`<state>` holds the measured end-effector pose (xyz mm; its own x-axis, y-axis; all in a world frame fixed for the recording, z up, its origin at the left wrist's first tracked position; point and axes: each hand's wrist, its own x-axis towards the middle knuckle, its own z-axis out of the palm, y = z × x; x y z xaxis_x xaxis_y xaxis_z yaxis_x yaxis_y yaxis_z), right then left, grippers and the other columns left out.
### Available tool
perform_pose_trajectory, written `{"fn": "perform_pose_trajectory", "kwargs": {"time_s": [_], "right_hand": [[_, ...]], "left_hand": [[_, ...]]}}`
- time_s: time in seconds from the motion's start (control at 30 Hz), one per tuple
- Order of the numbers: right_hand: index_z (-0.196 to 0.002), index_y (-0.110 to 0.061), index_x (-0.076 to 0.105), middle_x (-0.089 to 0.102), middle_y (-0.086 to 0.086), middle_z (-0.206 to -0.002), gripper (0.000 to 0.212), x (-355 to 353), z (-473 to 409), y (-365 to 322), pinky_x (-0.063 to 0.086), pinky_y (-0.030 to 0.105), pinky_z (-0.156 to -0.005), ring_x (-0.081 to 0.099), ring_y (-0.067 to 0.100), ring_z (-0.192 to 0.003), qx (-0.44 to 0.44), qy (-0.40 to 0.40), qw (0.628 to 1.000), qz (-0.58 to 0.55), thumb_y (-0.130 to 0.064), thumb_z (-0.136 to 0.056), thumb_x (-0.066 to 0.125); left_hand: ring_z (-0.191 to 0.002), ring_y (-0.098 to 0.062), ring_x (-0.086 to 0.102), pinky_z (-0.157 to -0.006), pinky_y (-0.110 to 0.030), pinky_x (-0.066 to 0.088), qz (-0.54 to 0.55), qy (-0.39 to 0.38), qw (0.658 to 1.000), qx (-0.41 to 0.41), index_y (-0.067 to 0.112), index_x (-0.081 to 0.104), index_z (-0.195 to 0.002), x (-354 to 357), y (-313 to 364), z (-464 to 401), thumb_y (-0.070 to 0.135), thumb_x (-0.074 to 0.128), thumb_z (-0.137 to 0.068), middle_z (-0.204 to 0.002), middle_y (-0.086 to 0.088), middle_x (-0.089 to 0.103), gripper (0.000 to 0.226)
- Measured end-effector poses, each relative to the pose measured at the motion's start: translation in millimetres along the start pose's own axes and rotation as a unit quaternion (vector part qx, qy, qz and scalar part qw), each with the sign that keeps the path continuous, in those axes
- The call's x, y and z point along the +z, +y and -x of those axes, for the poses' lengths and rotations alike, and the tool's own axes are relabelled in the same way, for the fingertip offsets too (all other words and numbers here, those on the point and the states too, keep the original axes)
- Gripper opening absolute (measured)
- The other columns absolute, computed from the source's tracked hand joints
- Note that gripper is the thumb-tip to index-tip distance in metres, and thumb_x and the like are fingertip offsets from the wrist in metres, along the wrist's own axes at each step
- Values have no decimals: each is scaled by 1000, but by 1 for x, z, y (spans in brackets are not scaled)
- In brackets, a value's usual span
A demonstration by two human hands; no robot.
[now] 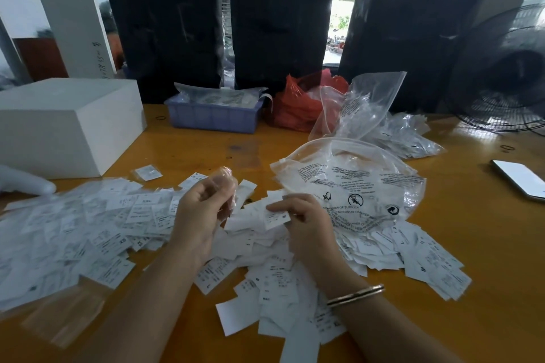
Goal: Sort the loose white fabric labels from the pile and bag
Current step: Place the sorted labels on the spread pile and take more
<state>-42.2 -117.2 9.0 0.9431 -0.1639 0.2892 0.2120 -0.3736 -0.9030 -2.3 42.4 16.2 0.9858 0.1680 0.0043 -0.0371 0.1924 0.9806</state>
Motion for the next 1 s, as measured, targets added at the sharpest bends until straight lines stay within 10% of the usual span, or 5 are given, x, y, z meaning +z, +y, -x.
{"fn": "perform_pose_trajectory", "kwargs": {"time_s": [0.1, 0.17, 0.3, 0.53, 1.0], "right_hand": [[-78, -41, 71, 68, -3, -77, 54, -2, 2, -2, 43, 23, -38, 50, 13, -40, 59, 12, 995, -78, 4, -91, 45], [-90, -35, 74, 71, -7, -86, 49, -3, 3, -4, 55, 34, -56, 61, 26, -62, 64, 11, 987, -147, 4, -91, 44], [-90, -32, 75, 72, -17, -97, 44, -7, 3, -9, 49, 11, -72, 64, -3, -90, 32, 32, 963, -267, 3, -91, 48], [-117, -33, 55, 65, -10, -69, 49, -20, -5, -10, 54, 19, -70, 66, 7, -73, 8, 79, 931, -355, 4, -85, 62], [-84, -22, 67, 71, 7, -89, 23, -19, -4, -11, 57, 30, -79, 68, 25, -89, -21, 45, 951, -306, 1, -84, 65]], "left_hand": [[-75, -11, 64, -66, -25, 51, 11, -20, 1000, 2, 24, 69, -89, 1, 1, 2, 32, 73, -77, -70, 12, 69, 15], [-80, -11, 65, -69, -24, 51, -28, -37, 998, 33, 29, 70, -93, 2, 0, 4, 39, 73, -73, -77, 11, 69, 22], [-74, 4, 61, -61, -12, 49, -166, -83, 972, 141, 35, 67, -91, 5, -2, 10, 29, 73, -79, -79, 12, 65, 15], [-72, 8, 58, -62, -5, 44, -284, -144, 912, 258, 31, 64, -93, 9, -3, 19, 14, 72, -82, -75, 16, 61, 22], [-77, 4, 60, -66, -7, 46, -295, -172, 891, 299, 45, 57, -87, 12, -2, 25, 13, 70, -84, -79, 16, 63, 35]]}}
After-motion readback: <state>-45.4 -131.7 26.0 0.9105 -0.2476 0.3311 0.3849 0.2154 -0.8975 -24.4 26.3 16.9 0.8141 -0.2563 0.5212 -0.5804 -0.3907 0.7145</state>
